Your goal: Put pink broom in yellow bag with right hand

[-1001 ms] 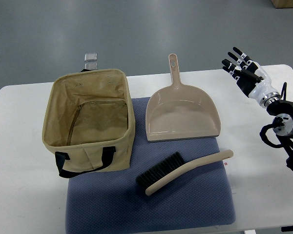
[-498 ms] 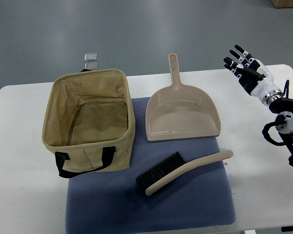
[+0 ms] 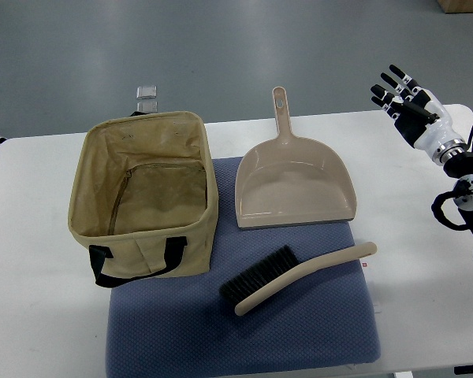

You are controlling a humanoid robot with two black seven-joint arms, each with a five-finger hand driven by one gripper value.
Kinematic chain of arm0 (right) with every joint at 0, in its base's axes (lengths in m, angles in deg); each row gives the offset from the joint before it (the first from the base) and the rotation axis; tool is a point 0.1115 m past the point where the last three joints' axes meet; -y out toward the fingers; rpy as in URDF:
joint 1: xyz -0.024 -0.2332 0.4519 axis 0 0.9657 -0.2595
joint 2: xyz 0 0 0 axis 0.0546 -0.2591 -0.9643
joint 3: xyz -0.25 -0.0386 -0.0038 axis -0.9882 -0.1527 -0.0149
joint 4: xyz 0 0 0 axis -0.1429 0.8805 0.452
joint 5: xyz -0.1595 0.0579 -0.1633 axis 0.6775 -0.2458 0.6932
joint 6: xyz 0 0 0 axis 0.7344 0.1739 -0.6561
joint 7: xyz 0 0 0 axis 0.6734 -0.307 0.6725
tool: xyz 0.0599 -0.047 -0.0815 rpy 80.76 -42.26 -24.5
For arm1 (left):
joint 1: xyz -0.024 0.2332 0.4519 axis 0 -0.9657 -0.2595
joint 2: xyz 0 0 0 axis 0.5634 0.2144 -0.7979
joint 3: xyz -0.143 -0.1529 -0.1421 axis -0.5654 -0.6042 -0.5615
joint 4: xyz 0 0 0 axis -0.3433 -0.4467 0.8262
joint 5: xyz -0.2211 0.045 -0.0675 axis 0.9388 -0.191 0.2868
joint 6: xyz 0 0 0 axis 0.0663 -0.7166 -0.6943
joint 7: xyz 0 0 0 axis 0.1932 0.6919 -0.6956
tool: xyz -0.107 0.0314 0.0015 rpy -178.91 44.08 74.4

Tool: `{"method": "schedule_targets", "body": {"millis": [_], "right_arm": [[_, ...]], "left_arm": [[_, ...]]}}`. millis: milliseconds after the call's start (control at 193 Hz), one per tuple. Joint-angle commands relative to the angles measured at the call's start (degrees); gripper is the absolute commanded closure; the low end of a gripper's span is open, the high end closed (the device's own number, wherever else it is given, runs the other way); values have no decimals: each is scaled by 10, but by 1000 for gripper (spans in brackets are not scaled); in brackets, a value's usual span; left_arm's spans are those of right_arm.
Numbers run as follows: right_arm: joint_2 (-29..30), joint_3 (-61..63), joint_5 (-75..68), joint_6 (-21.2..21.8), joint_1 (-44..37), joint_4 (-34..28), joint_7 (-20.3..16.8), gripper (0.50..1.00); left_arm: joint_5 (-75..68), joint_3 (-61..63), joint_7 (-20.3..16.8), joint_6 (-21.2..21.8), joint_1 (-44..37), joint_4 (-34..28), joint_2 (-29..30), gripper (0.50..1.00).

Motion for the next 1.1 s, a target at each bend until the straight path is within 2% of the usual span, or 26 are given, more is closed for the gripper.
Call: {"method": "schedule_targets", "body": {"millis": [0, 690, 892, 985, 1094], "right_arm": [[-4, -1, 1, 17, -1, 1, 0, 570], [-19, -8, 1, 30, -2, -1, 5, 570], [-49, -49, 3, 95, -18, -1, 7, 570], [-70, -77, 1, 103, -31, -3, 11, 572], [-85, -96, 3, 107, -38, -7, 38, 572]], "left_arm": [[0, 0, 0, 0, 0, 0, 0, 500], [0, 0, 0, 0, 0, 0, 0, 500], [0, 0, 0, 0, 0, 0, 0, 500], [0, 0, 0, 0, 0, 0, 0, 500], [0, 0, 0, 0, 0, 0, 0, 500]]}}
